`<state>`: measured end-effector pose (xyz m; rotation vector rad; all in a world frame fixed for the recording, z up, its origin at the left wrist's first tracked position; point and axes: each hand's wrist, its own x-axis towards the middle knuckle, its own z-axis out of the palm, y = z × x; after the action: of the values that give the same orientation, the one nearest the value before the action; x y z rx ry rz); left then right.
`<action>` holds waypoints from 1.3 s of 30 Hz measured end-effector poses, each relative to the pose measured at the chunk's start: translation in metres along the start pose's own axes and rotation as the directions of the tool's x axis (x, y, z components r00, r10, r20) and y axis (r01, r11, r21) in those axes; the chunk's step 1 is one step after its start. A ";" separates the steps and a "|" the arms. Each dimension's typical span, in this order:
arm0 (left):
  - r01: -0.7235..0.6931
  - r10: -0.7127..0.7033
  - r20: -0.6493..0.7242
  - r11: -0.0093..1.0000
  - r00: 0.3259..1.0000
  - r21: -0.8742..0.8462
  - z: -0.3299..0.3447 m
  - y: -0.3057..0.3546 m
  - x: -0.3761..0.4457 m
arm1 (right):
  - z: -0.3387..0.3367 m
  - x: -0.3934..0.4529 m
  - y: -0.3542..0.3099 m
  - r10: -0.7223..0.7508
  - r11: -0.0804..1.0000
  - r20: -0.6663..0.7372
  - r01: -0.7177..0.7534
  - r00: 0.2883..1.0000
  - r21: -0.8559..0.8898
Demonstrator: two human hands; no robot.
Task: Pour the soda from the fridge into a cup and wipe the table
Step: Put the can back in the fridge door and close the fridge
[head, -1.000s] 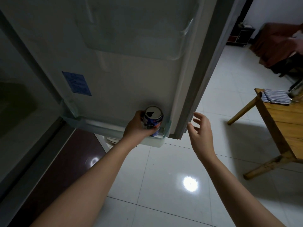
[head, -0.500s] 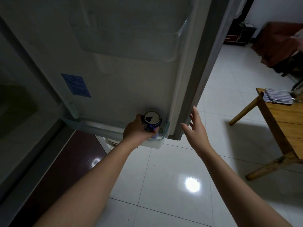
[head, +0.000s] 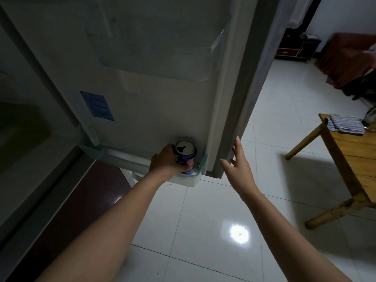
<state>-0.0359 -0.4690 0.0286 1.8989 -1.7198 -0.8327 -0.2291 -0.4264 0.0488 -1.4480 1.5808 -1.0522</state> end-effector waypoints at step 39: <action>-0.017 0.037 -0.421 0.999 0.906 0.050 0.036 -0.070 -0.177 | -0.021 -0.062 -0.014 -0.302 0.947 -0.053 0.306 0.952 0.093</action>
<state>-0.0174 -0.2821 -0.0203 1.9064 -1.4988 -0.3347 -0.2371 -0.3634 0.0695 -1.6457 1.3343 -1.3229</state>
